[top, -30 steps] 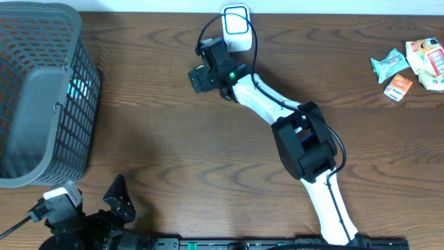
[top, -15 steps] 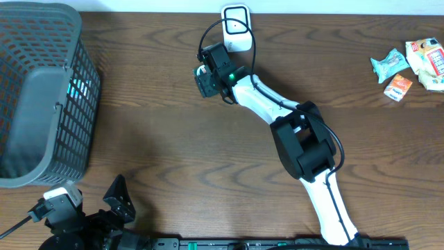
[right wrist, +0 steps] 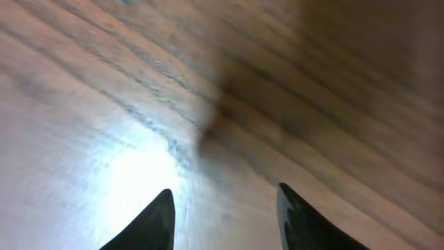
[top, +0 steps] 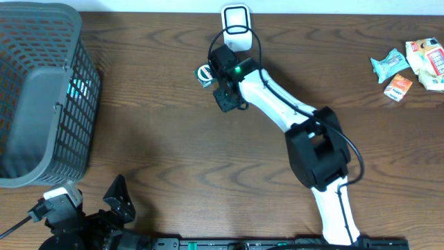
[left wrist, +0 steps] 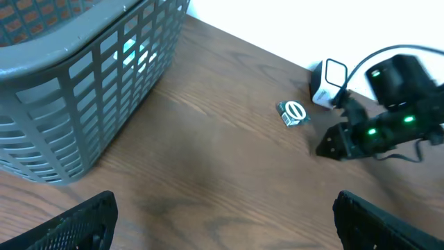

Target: Scan the item barcode

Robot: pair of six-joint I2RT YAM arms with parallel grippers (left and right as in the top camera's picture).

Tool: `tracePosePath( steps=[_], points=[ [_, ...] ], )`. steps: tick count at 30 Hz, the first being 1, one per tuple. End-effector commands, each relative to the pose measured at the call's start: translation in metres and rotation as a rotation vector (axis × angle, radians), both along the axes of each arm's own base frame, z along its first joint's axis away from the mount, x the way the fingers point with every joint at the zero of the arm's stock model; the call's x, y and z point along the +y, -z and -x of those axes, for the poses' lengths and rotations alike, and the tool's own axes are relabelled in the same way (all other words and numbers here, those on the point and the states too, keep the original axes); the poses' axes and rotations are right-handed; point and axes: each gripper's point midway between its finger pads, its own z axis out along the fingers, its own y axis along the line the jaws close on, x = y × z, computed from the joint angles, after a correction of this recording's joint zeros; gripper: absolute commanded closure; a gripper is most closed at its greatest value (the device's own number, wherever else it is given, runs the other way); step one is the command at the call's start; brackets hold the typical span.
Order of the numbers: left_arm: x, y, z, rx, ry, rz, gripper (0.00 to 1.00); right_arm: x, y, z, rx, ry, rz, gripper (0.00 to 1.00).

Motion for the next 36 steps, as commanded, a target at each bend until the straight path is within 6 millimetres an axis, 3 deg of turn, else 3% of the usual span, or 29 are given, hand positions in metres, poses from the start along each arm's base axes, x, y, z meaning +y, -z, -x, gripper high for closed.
tracePosePath(
  steps=[1,5,12,19,26,31,36],
  points=[
    [0.003,0.001,0.000,0.000,-0.023,0.000,0.02,-0.003,-0.033,-0.008,-0.076,0.004,-0.016,0.52],
    [0.003,0.001,0.000,0.000,-0.023,0.000,0.03,0.001,-0.036,-0.014,-0.100,0.005,-0.033,0.39],
    [0.003,0.001,0.000,0.000,-0.023,0.000,0.02,0.007,-0.040,-0.023,-0.142,0.005,-0.060,0.34],
    [0.003,0.001,0.000,0.000,-0.023,0.000,0.02,0.026,-0.058,-0.051,-0.272,0.007,-0.145,0.23],
    [0.003,0.001,0.000,0.000,-0.023,0.000,0.02,0.046,-0.086,-0.085,-0.441,0.011,-0.255,0.05],
    [0.003,0.001,0.000,0.000,-0.023,0.000,0.02,0.063,-0.094,-0.103,-0.526,-0.024,-0.328,0.04],
    [0.003,0.001,0.000,0.000,-0.023,0.000,0.02,0.072,-0.094,-0.121,-0.585,-0.056,-0.399,0.18]
  ],
)
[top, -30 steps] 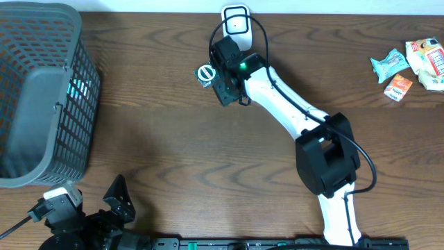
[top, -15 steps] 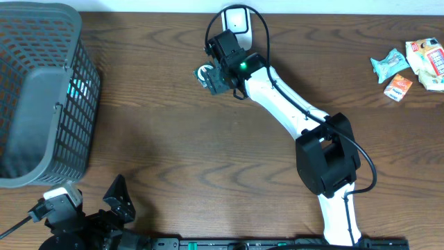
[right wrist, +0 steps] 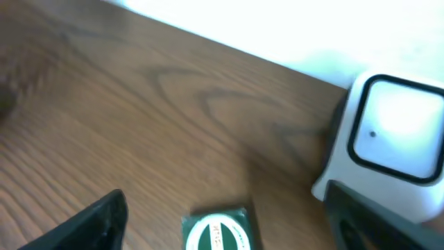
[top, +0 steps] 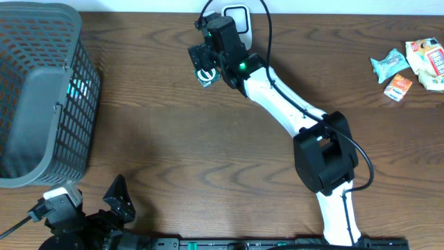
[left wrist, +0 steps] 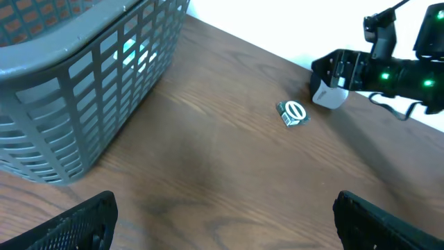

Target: Scan the item barcode

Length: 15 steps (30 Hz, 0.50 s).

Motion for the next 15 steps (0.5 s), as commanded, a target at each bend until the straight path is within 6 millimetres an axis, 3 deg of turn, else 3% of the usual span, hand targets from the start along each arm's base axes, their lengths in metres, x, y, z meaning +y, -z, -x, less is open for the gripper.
tracePosePath(
  steps=[1,4,7,12,15],
  points=[
    [0.003,0.001,0.000,0.000,-0.023,0.000,0.02,-0.004,0.026,-0.012,0.008,-0.017,0.000,0.18],
    [0.003,0.001,0.000,0.000,-0.023,0.000,0.02,-0.012,0.033,-0.023,-0.004,0.000,-0.007,0.18],
    [0.003,0.001,0.000,0.000,-0.023,0.000,0.02,-0.016,0.055,-0.026,0.030,-0.006,-0.002,0.16],
    [0.003,0.001,0.000,0.000,-0.023,0.000,0.02,-0.001,0.100,-0.012,0.123,-0.134,-0.021,0.13],
    [0.003,0.001,0.000,0.000,-0.023,0.000,0.02,0.010,0.116,-0.001,0.158,-0.192,-0.027,0.13]
  ],
)
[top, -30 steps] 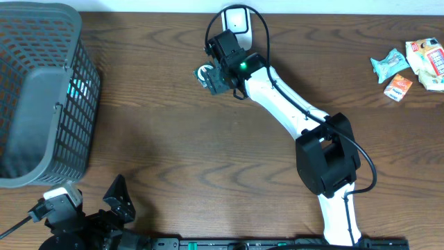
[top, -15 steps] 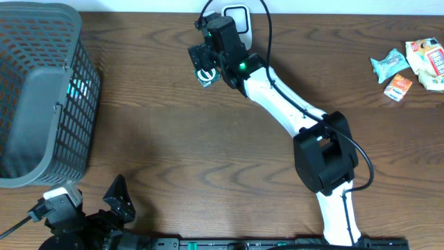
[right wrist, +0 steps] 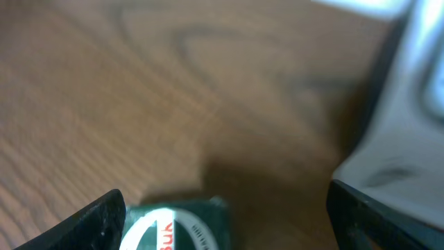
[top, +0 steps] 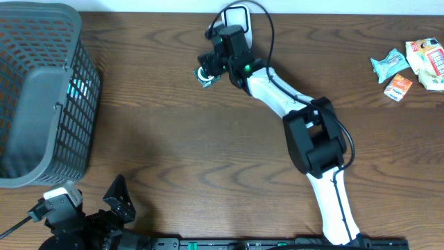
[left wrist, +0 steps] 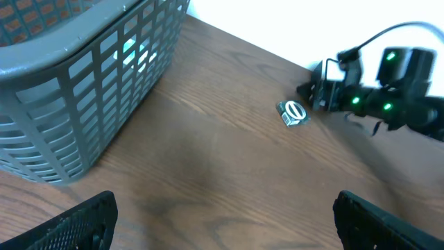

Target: Scan the item barcode

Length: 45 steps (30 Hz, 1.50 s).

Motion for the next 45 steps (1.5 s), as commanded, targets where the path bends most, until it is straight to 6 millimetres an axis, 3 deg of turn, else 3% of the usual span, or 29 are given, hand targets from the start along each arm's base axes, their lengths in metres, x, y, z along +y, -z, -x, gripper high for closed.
tracePosePath(
  steps=[1,7,10,16,18,23,28,31,38,42,44,45],
  points=[
    [0.003,0.001,0.000,-0.001,-0.023,0.000,0.02,0.023,0.018,0.019,0.044,-0.119,-0.022,0.13],
    [0.003,0.001,0.000,-0.001,-0.023,0.001,0.02,0.033,0.030,0.038,0.039,-0.214,0.071,0.12],
    [0.003,0.001,0.000,-0.001,-0.023,0.000,0.02,0.027,0.042,0.047,0.077,-0.231,0.127,0.14],
    [0.003,0.001,0.000,-0.001,-0.023,0.001,0.02,-0.001,0.060,0.049,0.113,-0.165,0.275,0.31],
    [0.003,0.001,0.000,-0.001,-0.023,0.000,0.03,-0.007,0.061,0.052,0.130,-0.155,0.298,0.32],
    [0.003,0.001,0.000,-0.001,-0.023,0.001,0.02,-0.023,0.049,0.067,0.200,-0.146,0.348,0.44],
    [0.003,0.001,0.000,-0.001,-0.023,0.000,0.02,-0.045,0.020,0.084,0.244,-0.120,0.418,0.58],
    [0.003,0.001,0.000,-0.001,-0.023,0.001,0.02,-0.075,0.000,0.103,0.309,-0.086,0.502,0.60],
    [0.003,0.001,0.000,-0.001,-0.023,0.001,0.02,-0.163,-0.012,0.147,0.511,-0.013,0.780,0.54],
    [0.003,0.001,0.000,-0.001,-0.023,0.001,0.02,-0.187,-0.011,0.160,0.597,-0.036,0.816,0.20],
    [0.003,0.001,0.000,-0.001,-0.023,0.001,0.03,-0.194,-0.011,0.160,0.612,-0.026,0.817,0.20],
    [0.003,0.001,0.000,-0.001,-0.023,0.000,0.02,-0.196,-0.011,0.160,0.616,-0.021,0.816,0.09]
  ],
)
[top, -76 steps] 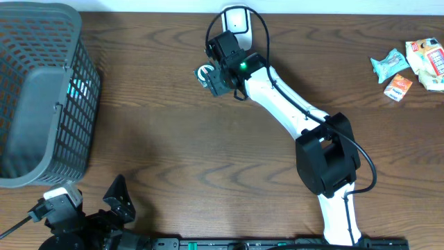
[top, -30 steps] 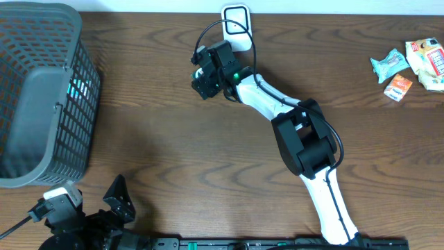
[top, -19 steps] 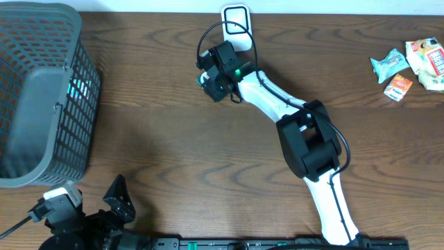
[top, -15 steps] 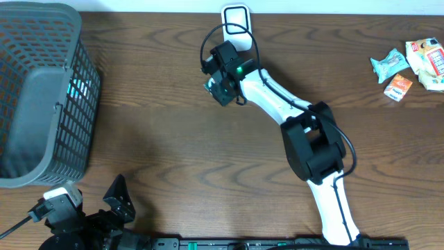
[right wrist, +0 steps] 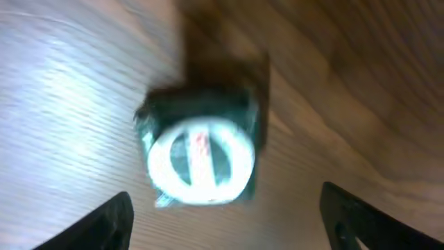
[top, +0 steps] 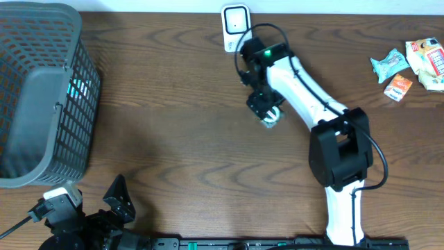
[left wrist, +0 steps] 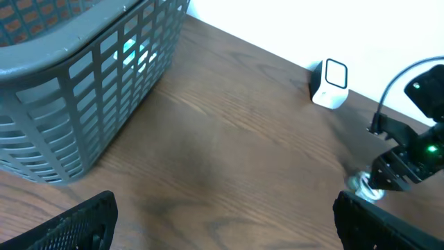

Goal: Scan the item barcode
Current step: 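Lift the Zam-Buk tin and move it right of the scanner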

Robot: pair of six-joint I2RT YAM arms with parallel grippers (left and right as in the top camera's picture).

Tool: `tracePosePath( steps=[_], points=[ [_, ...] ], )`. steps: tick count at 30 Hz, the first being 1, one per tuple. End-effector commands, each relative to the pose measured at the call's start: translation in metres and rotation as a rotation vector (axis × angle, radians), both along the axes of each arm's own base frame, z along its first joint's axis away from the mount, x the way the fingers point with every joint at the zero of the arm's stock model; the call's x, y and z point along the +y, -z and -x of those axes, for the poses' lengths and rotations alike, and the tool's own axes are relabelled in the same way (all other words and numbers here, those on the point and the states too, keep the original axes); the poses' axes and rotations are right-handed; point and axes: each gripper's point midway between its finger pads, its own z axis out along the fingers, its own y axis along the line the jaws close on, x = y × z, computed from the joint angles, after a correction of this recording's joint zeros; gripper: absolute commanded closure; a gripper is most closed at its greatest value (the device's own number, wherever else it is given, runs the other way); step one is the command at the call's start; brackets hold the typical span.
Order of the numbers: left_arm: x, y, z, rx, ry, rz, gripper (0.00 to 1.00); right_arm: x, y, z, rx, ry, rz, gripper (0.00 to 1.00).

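Note:
The item, a small dark green pack with a white ring logo point(right wrist: 201, 156), lies on the wooden table point(top: 159, 139) just ahead of my open right gripper point(right wrist: 232, 212). From overhead the item point(top: 271, 117) sits in front of the white scanner point(top: 236, 19), with my right gripper point(top: 261, 104) directly over its far edge. The left wrist view shows the item point(left wrist: 361, 186), the scanner point(left wrist: 329, 83) and the right gripper point(left wrist: 399, 170). My left gripper point(left wrist: 225, 215) is open and holds nothing. No barcode is legible.
A grey plastic basket point(top: 38, 90) stands at the left edge, also seen as the basket point(left wrist: 76, 76). Several snack packs point(top: 409, 62) lie at the far right. The right arm's white links point(top: 312, 90) stretch across the table's middle right.
The item was left of the scanner with my right gripper beside it. Now it lies further right and nearer, in front of the scanner, under my open right gripper. The left arm has not moved.
My right gripper first hung low over the table beside the item, left of the scanner. Then it stood behind the item, then closer to it. Now the item lies at a new spot in front of the scanner. The left gripper stayed open throughout.

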Motion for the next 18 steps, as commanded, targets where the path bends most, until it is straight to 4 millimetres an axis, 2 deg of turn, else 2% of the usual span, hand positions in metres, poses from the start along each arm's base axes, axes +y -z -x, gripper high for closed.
tracePosePath(
  steps=[1,5,7,10,13,18],
  points=[
    [0.003,0.001,0.000,-0.001,-0.023,0.000,0.02,-0.013,-0.007,-0.004,-0.015,-0.001,0.028,0.02],
    [0.003,0.001,0.000,-0.001,-0.023,0.000,0.02,-0.015,-0.007,-0.004,-0.015,0.011,0.023,0.01],
    [0.003,0.001,0.000,-0.001,-0.023,0.000,0.02,-0.008,-0.006,0.002,0.009,0.038,-0.008,0.01],
    [0.003,0.001,0.000,-0.001,-0.023,0.000,0.02,0.020,-0.004,0.024,0.110,0.038,-0.139,0.01],
    [0.003,0.001,0.000,-0.001,-0.023,0.000,0.02,0.038,-0.005,0.043,0.193,0.041,-0.226,0.01],
    [0.003,0.001,0.000,-0.001,-0.023,0.000,0.02,0.078,-0.017,0.078,0.369,0.096,-0.428,0.01]
  ],
)
